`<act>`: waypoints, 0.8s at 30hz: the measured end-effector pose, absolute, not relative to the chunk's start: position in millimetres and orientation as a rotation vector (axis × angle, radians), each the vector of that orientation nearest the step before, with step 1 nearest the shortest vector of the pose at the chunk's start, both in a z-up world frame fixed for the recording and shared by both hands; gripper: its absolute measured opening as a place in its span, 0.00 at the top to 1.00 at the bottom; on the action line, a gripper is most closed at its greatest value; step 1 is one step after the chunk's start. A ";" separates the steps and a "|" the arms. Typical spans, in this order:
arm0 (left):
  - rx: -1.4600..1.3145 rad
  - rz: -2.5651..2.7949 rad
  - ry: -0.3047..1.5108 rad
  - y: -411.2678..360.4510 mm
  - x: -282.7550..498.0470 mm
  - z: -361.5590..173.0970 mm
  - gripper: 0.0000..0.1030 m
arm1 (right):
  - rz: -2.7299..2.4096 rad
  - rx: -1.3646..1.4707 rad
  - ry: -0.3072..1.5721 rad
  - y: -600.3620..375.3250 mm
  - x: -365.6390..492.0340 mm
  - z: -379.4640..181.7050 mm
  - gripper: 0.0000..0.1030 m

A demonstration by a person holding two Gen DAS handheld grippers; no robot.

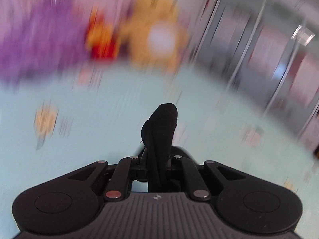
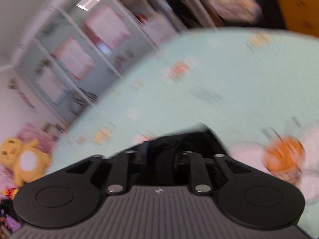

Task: Fold clothes

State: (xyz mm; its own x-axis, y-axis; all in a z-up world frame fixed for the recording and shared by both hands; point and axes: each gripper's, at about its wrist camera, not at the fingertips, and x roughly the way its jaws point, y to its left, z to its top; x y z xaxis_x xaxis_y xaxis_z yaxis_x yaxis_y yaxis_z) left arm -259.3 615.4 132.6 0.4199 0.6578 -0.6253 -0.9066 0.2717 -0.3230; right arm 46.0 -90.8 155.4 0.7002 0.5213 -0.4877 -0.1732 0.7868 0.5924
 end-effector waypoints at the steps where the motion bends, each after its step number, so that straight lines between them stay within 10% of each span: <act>1: -0.786 1.081 0.444 618.2 -271.4 112.4 0.90 | 0.389 0.555 0.690 -96.8 41.8 148.5 0.68; 11: -0.824 0.855 0.426 523.4 -332.8 81.3 0.51 | 0.327 0.579 0.534 -151.0 -52.5 164.2 0.47; 24: -0.725 0.381 0.438 358.5 -357.1 104.4 0.33 | 0.269 0.725 0.606 -185.2 -129.8 93.5 0.37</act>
State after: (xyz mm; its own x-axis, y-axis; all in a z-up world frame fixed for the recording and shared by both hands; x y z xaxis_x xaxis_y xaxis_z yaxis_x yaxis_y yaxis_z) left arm -357.1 358.5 104.4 0.8431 0.1807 -0.5065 -0.4764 0.6880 -0.5475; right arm -129.8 -185.2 93.5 0.7971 0.4306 -0.4234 -0.0255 0.7245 0.6888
